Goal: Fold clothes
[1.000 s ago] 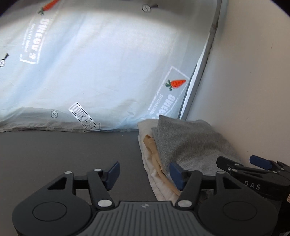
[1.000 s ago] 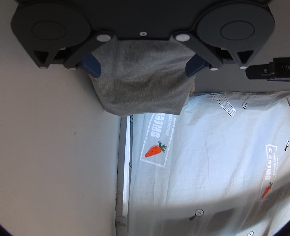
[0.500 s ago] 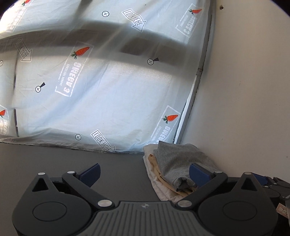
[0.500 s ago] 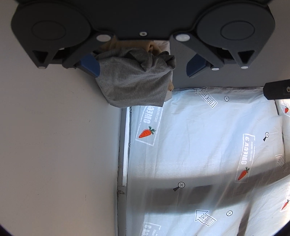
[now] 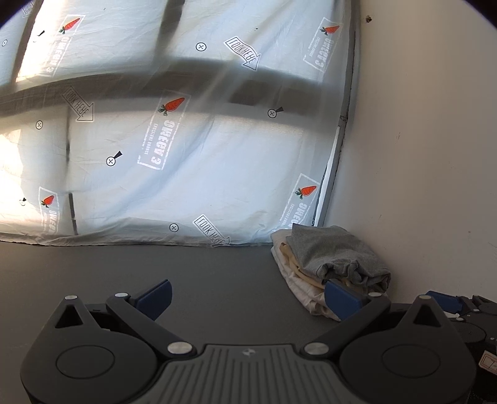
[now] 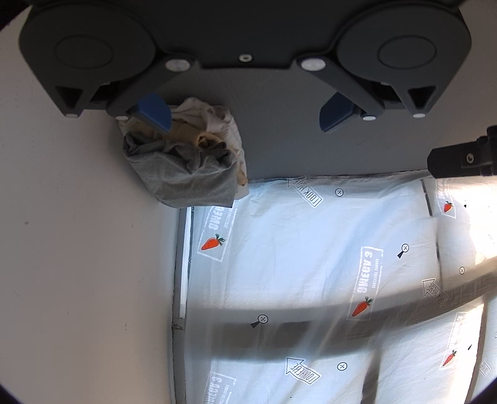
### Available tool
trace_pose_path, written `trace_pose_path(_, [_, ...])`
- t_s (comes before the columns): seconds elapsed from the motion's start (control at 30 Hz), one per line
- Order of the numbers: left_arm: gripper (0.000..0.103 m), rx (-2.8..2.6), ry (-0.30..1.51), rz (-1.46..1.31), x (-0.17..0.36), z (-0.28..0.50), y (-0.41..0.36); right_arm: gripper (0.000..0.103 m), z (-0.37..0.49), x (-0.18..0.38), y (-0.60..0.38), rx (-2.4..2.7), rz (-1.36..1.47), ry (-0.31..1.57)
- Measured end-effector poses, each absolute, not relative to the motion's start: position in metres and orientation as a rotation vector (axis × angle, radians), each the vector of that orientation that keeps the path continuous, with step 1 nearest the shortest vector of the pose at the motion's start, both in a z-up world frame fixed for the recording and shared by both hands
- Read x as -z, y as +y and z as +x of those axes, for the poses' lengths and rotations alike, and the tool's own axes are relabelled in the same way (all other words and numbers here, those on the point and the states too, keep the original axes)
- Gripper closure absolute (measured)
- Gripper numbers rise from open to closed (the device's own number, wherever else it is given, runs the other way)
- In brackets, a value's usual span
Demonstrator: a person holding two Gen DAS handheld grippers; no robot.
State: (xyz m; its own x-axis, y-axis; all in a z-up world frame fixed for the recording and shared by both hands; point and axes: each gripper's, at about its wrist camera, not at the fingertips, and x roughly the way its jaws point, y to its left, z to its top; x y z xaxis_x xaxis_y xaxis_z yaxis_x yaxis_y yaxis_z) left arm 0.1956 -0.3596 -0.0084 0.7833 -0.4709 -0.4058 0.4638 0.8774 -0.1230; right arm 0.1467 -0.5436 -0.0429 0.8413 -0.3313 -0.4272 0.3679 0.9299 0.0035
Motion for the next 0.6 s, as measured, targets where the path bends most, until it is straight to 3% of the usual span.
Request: trace_pose_path(0.6, [0.000, 0.428, 0.490, 0.054, 0.017, 0.099, -0.181, 0.000, 0.054, 0.056, -0.358, 0.312, 0.077, 0.482])
